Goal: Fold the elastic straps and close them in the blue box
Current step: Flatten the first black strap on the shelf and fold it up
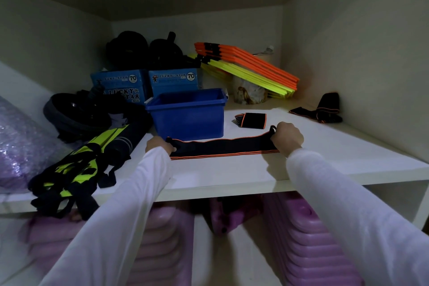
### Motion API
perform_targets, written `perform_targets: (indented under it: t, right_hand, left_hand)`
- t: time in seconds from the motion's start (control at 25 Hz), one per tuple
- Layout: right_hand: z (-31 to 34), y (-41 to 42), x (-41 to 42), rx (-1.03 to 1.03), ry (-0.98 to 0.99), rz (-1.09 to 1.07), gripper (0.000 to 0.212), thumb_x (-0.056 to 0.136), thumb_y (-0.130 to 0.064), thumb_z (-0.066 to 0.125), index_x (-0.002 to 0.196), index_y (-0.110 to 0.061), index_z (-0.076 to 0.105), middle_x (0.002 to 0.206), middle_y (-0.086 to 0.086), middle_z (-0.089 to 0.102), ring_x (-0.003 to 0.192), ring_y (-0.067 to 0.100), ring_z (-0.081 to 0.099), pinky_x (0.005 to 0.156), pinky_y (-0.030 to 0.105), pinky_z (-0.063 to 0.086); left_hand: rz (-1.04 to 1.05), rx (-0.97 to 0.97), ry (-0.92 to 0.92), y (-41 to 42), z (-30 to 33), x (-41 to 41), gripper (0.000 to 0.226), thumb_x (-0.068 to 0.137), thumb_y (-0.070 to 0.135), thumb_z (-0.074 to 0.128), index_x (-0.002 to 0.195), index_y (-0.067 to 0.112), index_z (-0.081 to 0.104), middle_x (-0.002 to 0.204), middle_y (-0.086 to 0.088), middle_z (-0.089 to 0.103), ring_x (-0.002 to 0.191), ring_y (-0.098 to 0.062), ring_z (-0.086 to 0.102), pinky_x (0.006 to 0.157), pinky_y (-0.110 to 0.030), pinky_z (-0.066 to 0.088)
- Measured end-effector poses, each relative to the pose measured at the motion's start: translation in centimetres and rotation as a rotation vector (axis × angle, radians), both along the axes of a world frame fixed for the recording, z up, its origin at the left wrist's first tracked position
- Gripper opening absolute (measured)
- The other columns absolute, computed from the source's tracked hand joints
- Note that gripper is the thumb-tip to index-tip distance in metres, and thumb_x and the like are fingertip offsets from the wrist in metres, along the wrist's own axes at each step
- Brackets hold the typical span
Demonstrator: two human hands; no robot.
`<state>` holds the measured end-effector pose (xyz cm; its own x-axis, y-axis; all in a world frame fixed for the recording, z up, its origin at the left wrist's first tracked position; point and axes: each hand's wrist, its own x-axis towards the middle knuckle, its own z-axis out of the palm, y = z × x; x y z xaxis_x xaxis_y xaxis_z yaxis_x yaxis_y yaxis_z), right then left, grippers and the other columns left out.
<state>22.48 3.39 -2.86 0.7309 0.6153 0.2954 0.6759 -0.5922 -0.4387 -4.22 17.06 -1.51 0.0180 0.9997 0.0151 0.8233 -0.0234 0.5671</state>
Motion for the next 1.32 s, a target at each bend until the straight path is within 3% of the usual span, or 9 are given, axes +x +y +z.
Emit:
perform_targets:
  t: [0.28, 0.44, 0.56, 0.68, 0.88, 1.0, 1.12, 1.16, 1.32]
  right_hand:
    - [-0.5, 0.3, 0.3, -0.004, -0.141, -0.039, 0.032, 0.092, -0.018, 0.05, 0.12, -0.003, 0.047, 0.121, 0.018, 0.056, 0.114, 0.036, 0.051, 0.092, 0.038, 0.038]
    - [-0.6, 0.3, 0.3, -0.004, -0.195, -0.033, 0.051, 0.089, -0.03, 0.056, 0.13, -0.005, 0.039, 0.126, 0.02, 0.048, 0.119, 0.036, 0.044, 0.097, 0.04, 0.034]
    - [-0.6, 0.6, 0.5, -0.012, -0.216, -0.043, 0.05, 0.088, -0.017, 0.053, 0.134, -0.009, 0.036, 0.128, 0.021, 0.044, 0.119, 0.036, 0.041, 0.096, 0.04, 0.035]
    - [-1.2, 0.9, 0.8, -0.061, -0.188, -0.071, 0.047, 0.089, -0.026, 0.054, 0.131, -0.011, 0.039, 0.127, 0.018, 0.043, 0.117, 0.034, 0.041, 0.095, 0.039, 0.035]
    - [-1.5, 0.8, 1.1, -0.108, -0.2, -0.08, 0.046, 0.09, -0.026, 0.052, 0.131, -0.012, 0.038, 0.13, 0.017, 0.041, 0.121, 0.033, 0.038, 0.096, 0.039, 0.034]
    - [-1.5, 0.6, 1.2, -0.13, -0.204, -0.081, 0.048, 0.09, -0.024, 0.054, 0.133, -0.013, 0.036, 0.131, 0.018, 0.042, 0.123, 0.033, 0.037, 0.098, 0.04, 0.034]
    - [-1.4, 0.5, 1.0, -0.147, -0.219, -0.063, 0.053, 0.089, -0.023, 0.055, 0.135, -0.014, 0.032, 0.131, 0.018, 0.042, 0.122, 0.033, 0.038, 0.098, 0.041, 0.034]
    - [-1.2, 0.4, 0.8, -0.154, -0.226, -0.053, 0.056, 0.088, -0.022, 0.056, 0.137, -0.015, 0.031, 0.131, 0.018, 0.041, 0.122, 0.033, 0.038, 0.098, 0.042, 0.034]
    - [-0.8, -0.2, 0.4, -0.235, -0.393, -0.023, 0.06, 0.09, -0.025, 0.053, 0.143, -0.016, 0.024, 0.146, 0.021, 0.027, 0.138, 0.036, 0.022, 0.108, 0.054, 0.025]
  left_hand:
    - [-0.019, 0.021, 0.044, 0.4, 0.3, -0.2, 0.044, 0.09, 0.014, 0.061, 0.128, -0.005, 0.051, 0.135, -0.02, 0.054, 0.125, -0.031, 0.053, 0.101, -0.032, 0.043]
    - [-0.018, 0.011, 0.072, 0.7, 0.2, -0.1, 0.044, 0.09, 0.015, 0.061, 0.127, -0.006, 0.051, 0.134, -0.02, 0.054, 0.124, -0.031, 0.053, 0.101, -0.032, 0.043]
    - [-0.027, 0.01, 0.064, 0.6, 0.1, -0.2, 0.044, 0.089, 0.014, 0.063, 0.127, -0.006, 0.052, 0.134, -0.02, 0.055, 0.123, -0.031, 0.054, 0.099, -0.032, 0.043]
    - [-0.024, 0.02, 0.075, 0.8, 0.0, 0.0, 0.042, 0.089, 0.012, 0.062, 0.125, -0.007, 0.052, 0.133, -0.021, 0.054, 0.123, -0.031, 0.054, 0.098, -0.032, 0.043]
    - [-0.006, -0.004, 0.11, 0.8, -0.3, 0.0, 0.017, 0.089, 0.011, 0.062, 0.091, -0.005, 0.057, 0.133, -0.021, 0.055, 0.123, -0.03, 0.053, 0.092, -0.03, 0.044]
    - [-0.003, -0.03, 0.075, 1.3, -0.3, 0.1, 0.024, 0.09, 0.012, 0.061, 0.104, -0.007, 0.058, 0.131, -0.021, 0.056, 0.122, -0.03, 0.054, 0.097, -0.032, 0.044]
    - [0.019, -0.027, 0.044, 0.9, -0.5, 0.2, 0.033, 0.094, 0.016, 0.056, 0.067, 0.002, 0.043, 0.12, -0.021, 0.058, 0.123, -0.03, 0.054, 0.097, -0.032, 0.044]
    - [0.025, -0.01, 0.036, 0.8, -0.7, 0.3, 0.036, 0.095, 0.017, 0.054, 0.065, 0.003, 0.039, 0.122, -0.021, 0.058, 0.122, -0.03, 0.054, 0.097, -0.031, 0.044]
    - [0.044, 0.038, -0.049, 1.1, -1.4, 0.3, 0.024, 0.095, 0.019, 0.052, 0.082, -0.001, 0.052, 0.127, -0.021, 0.059, 0.116, -0.033, 0.058, 0.092, -0.031, 0.047]
